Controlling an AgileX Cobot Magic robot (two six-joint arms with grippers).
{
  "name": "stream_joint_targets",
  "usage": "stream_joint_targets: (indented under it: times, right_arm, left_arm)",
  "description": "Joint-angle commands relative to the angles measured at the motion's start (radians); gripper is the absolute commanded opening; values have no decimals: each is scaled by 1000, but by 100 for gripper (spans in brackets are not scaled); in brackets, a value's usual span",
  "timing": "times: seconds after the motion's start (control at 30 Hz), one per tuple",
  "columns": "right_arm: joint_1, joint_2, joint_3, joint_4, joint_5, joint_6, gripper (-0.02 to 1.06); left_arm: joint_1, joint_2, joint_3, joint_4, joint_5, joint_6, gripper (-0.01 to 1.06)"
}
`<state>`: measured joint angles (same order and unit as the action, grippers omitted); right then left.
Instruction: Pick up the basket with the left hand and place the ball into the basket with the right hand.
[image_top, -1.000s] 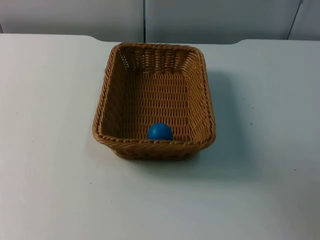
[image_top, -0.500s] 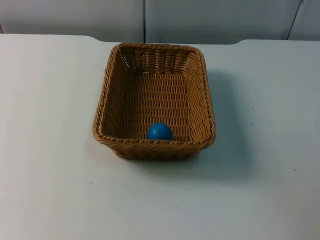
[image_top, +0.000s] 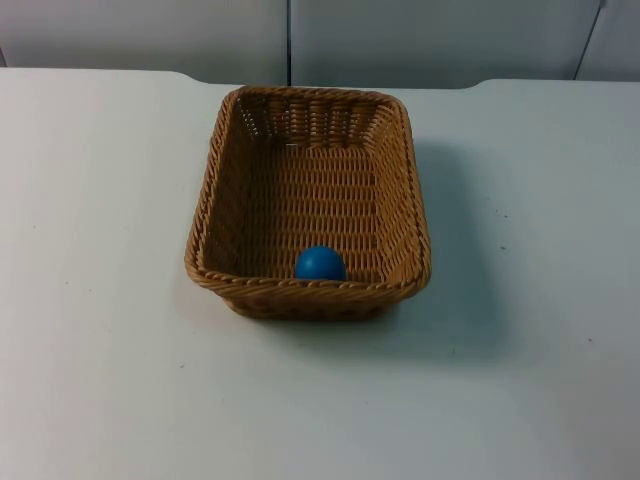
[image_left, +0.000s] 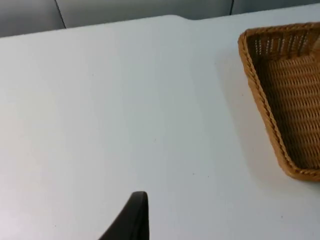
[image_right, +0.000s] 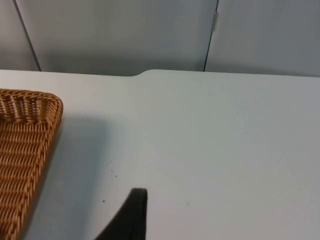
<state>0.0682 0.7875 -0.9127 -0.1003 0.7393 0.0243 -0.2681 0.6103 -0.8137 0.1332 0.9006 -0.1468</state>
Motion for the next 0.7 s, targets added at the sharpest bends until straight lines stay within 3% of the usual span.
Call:
stream_joint_targets:
  times: [0.0,0.13,0.23,0.37,0.53,0.67]
  right_arm:
    - [1,-4,3,3,0,1,105]
    - [1,-4,3,23,13,-9,105]
    - [1,-12,3,81,40,-65,105]
    - [17,-105,35,197,56,-132,105]
    - [21,-285,120,186,131,-166,105]
    - [21,-441,182,190,165,-159,105]
  left_arm:
    - [-6,-76,39,11,-38,-14,105]
    - [-6,-208,51,27,-41,-17,105]
    - [-6,-245,51,29,-32,1,105]
    - [-6,-253,60,14,44,75,105]
    - [-6,-266,95,-125,78,231,105]
    - [-6,-322,131,-208,78,276,105]
